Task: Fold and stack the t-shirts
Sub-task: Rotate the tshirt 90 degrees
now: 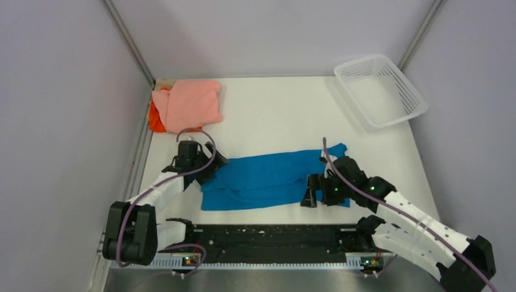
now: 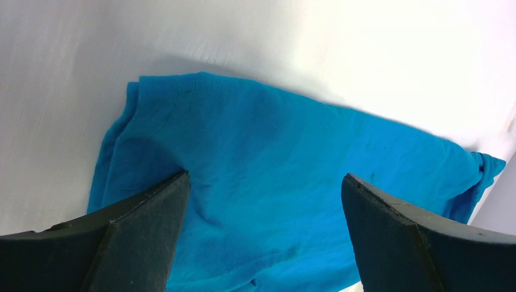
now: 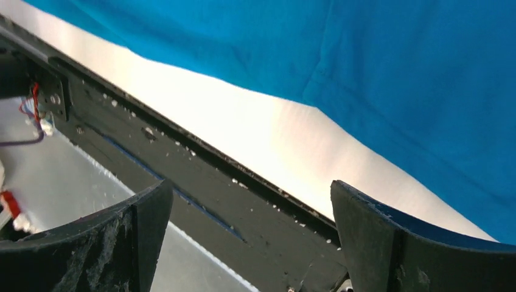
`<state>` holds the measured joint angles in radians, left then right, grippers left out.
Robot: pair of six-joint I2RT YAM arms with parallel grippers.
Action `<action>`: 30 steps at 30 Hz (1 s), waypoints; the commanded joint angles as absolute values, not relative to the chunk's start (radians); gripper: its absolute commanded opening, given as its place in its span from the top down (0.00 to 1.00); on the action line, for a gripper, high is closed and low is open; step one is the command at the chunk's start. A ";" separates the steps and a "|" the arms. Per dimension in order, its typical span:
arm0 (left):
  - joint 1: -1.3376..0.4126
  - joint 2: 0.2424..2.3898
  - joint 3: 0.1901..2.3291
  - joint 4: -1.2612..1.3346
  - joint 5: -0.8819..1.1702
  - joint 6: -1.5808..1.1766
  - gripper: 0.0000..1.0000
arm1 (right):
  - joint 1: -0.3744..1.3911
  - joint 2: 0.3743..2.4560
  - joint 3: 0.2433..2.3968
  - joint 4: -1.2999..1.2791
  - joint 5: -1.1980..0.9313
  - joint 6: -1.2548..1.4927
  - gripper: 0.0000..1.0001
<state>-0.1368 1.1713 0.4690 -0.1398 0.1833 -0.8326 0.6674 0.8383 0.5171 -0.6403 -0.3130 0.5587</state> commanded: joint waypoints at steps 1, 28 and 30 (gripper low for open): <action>-0.138 1.224 0.512 -0.102 0.199 -0.820 0.01 | 0.672 0.756 0.559 -0.655 -0.110 0.596 0.01; -0.389 1.370 0.381 0.080 0.243 -1.007 0.04 | 0.361 2.057 1.308 -0.161 -0.108 0.522 0.01; -0.434 1.297 0.346 0.059 0.201 -1.035 0.04 | 0.362 2.125 1.449 -0.221 -0.118 0.435 0.01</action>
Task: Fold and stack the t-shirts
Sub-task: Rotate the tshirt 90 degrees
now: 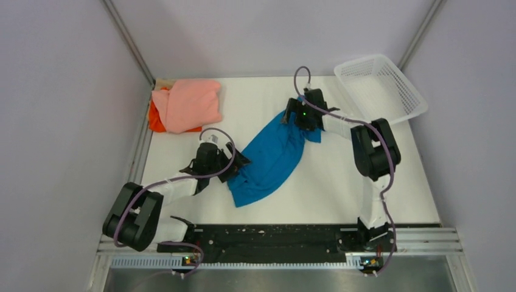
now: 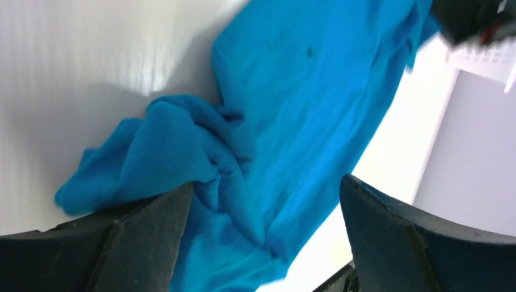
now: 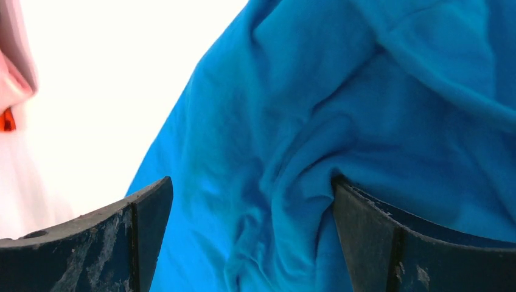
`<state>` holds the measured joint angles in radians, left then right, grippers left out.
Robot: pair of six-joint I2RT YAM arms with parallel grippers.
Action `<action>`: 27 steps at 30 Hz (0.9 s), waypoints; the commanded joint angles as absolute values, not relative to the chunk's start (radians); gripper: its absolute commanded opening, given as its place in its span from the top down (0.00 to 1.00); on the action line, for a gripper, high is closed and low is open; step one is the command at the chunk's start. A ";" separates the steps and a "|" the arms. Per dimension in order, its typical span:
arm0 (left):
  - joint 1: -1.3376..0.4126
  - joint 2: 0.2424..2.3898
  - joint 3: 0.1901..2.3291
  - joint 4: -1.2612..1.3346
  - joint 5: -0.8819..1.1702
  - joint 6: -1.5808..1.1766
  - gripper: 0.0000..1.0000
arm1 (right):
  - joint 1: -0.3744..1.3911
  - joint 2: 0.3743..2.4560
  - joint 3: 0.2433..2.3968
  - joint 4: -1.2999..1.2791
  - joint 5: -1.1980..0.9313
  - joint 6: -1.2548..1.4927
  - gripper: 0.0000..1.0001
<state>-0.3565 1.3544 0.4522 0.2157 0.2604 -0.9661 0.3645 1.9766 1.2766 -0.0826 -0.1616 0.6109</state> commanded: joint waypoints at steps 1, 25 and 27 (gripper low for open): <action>-0.459 1.263 0.335 0.041 0.180 -1.043 0.04 | 0.362 2.150 1.500 -0.228 -0.116 0.398 0.01; -1.165 1.432 0.442 0.153 0.120 -1.047 0.06 | 0.402 2.575 2.368 -0.259 -0.120 0.152 0.01; -1.166 1.373 0.463 0.051 0.046 -1.035 0.06 | 0.403 2.521 2.386 -0.245 -0.058 0.106 0.01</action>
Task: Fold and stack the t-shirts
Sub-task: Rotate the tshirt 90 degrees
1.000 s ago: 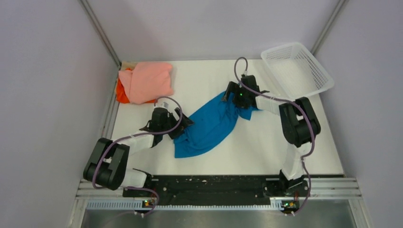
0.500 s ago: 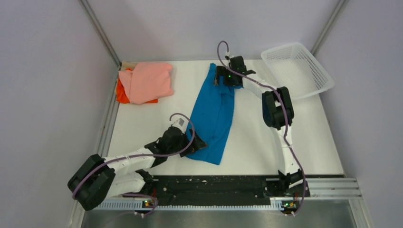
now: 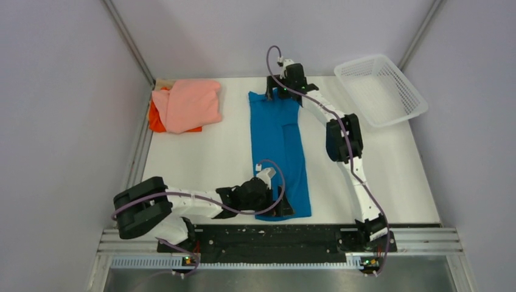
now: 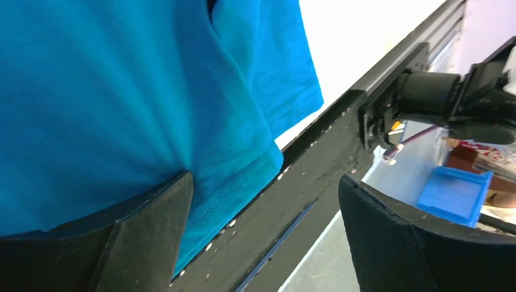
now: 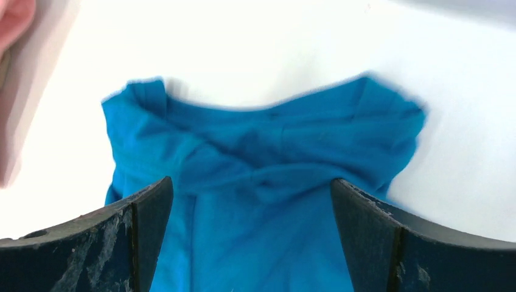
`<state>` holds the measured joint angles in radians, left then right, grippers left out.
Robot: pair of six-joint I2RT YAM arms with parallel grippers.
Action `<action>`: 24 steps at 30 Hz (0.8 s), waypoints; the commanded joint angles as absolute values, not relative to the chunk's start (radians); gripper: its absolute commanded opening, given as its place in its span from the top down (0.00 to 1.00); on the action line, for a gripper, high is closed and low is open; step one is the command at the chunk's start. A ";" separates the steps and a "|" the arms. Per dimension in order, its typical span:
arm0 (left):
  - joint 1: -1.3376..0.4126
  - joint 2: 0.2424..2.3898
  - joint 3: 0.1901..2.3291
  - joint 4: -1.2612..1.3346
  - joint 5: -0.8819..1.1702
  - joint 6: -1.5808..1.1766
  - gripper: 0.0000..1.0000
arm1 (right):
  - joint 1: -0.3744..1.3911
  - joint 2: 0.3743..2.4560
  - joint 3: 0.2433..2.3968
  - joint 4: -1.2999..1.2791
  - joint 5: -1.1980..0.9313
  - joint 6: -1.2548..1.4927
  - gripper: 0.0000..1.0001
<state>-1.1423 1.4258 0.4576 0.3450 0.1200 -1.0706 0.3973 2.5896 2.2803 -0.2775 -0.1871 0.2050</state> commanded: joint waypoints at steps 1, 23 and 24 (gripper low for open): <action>-1.166 1.336 0.475 -0.005 0.000 -1.029 0.05 | 0.403 2.491 2.386 -0.245 -0.055 0.092 0.01; -1.138 0.769 0.346 -0.351 -0.408 -1.113 0.08 | 0.558 1.268 0.875 -0.166 0.017 0.448 0.06; -1.138 0.773 0.322 -0.317 -0.371 -1.110 0.11 | 0.574 1.228 0.822 -0.176 0.008 0.489 0.07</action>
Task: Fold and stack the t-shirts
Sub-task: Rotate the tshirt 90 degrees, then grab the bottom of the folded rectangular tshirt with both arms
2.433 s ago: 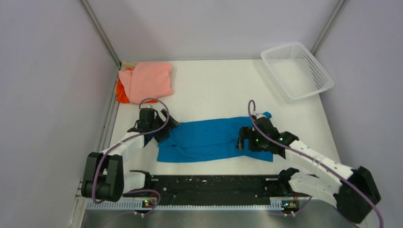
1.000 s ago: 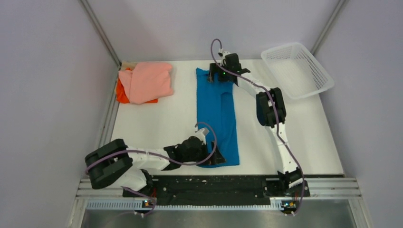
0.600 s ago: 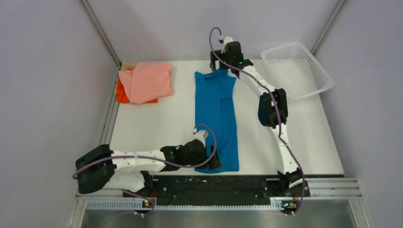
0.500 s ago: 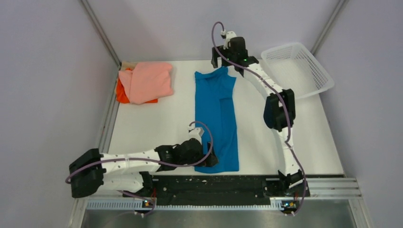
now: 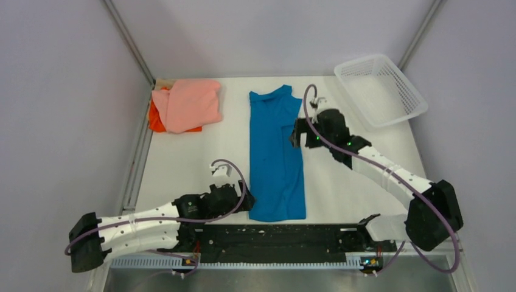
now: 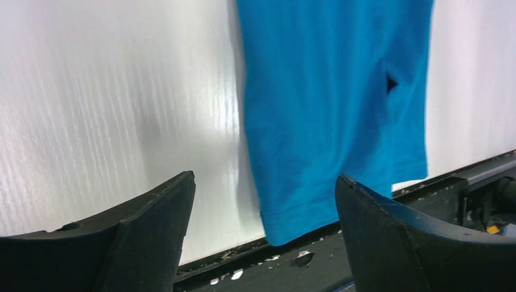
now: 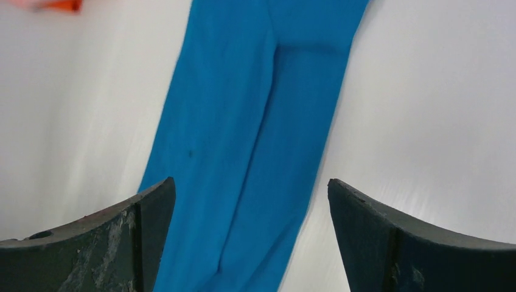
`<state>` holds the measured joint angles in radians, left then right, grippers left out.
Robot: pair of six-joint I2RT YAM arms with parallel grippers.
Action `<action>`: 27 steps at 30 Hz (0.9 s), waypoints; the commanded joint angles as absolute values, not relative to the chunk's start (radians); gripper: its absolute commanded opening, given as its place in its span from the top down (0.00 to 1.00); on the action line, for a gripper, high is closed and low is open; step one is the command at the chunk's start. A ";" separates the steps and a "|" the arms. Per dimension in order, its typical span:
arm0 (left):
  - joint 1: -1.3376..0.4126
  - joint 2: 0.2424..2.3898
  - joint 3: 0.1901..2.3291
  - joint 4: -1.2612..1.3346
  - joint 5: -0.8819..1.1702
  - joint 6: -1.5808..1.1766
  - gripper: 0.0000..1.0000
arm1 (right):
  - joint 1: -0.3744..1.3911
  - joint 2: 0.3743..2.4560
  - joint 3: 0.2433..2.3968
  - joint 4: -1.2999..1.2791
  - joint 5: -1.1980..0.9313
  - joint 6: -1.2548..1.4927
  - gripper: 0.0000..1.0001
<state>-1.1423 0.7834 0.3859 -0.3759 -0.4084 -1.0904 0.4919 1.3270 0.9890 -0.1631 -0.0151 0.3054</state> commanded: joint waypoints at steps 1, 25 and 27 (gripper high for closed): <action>-1.138 0.783 0.304 -0.277 -0.338 -1.111 0.14 | 0.591 1.190 0.773 -0.181 0.005 0.522 0.08; -1.138 1.024 0.269 -0.113 -0.169 -1.169 0.85 | 0.817 0.932 0.253 -0.243 -0.281 0.750 0.58; -1.138 1.028 0.277 -0.130 -0.168 -1.170 0.88 | 0.818 0.925 0.253 -0.262 -0.284 0.745 0.74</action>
